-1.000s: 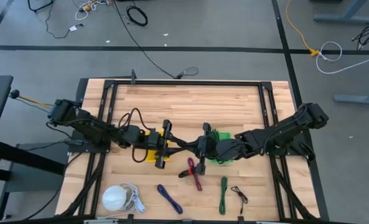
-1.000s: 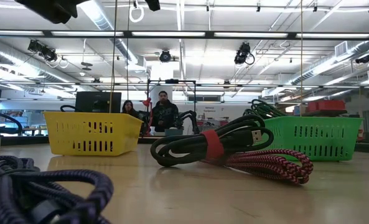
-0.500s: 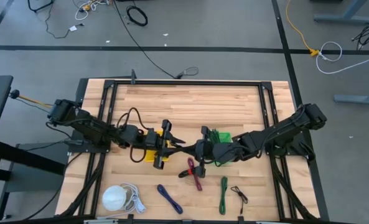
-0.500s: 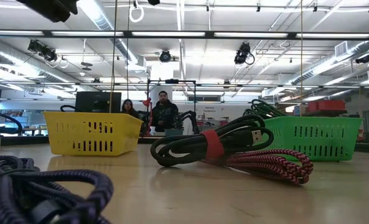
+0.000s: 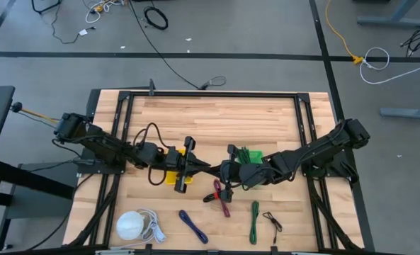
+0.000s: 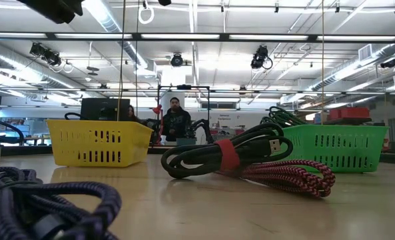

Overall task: Pick & Place USB Port
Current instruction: Put the black charger cable into the yellow bin

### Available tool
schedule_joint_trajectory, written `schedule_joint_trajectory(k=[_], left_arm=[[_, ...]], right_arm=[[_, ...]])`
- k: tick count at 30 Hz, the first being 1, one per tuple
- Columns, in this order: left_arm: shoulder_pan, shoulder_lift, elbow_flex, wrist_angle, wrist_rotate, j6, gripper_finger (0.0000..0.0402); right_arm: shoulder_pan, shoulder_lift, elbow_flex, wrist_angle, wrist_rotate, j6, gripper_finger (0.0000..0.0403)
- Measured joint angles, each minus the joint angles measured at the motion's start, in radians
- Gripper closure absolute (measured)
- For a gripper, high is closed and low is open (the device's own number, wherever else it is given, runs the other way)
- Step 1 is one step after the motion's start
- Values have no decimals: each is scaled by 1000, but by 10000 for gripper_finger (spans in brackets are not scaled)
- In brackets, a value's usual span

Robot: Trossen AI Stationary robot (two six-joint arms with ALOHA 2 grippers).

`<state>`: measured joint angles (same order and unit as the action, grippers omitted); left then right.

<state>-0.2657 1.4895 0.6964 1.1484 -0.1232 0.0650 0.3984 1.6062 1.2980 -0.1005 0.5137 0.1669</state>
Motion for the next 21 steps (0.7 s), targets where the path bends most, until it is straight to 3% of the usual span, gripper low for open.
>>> schedule_joint_trajectory(k=[6,18,21], left_arm=[[0,0,0,-2,13,5,381],[2,-8,0,-41,-1,27,382],[1,-19,-1,-103,-44,50,382]], right_arm=[[-10,-2,0,0,-3,-23,395],[-12,-18,0,2,25,-42,327],[-12,-35,0,-30,32,-47,316]])
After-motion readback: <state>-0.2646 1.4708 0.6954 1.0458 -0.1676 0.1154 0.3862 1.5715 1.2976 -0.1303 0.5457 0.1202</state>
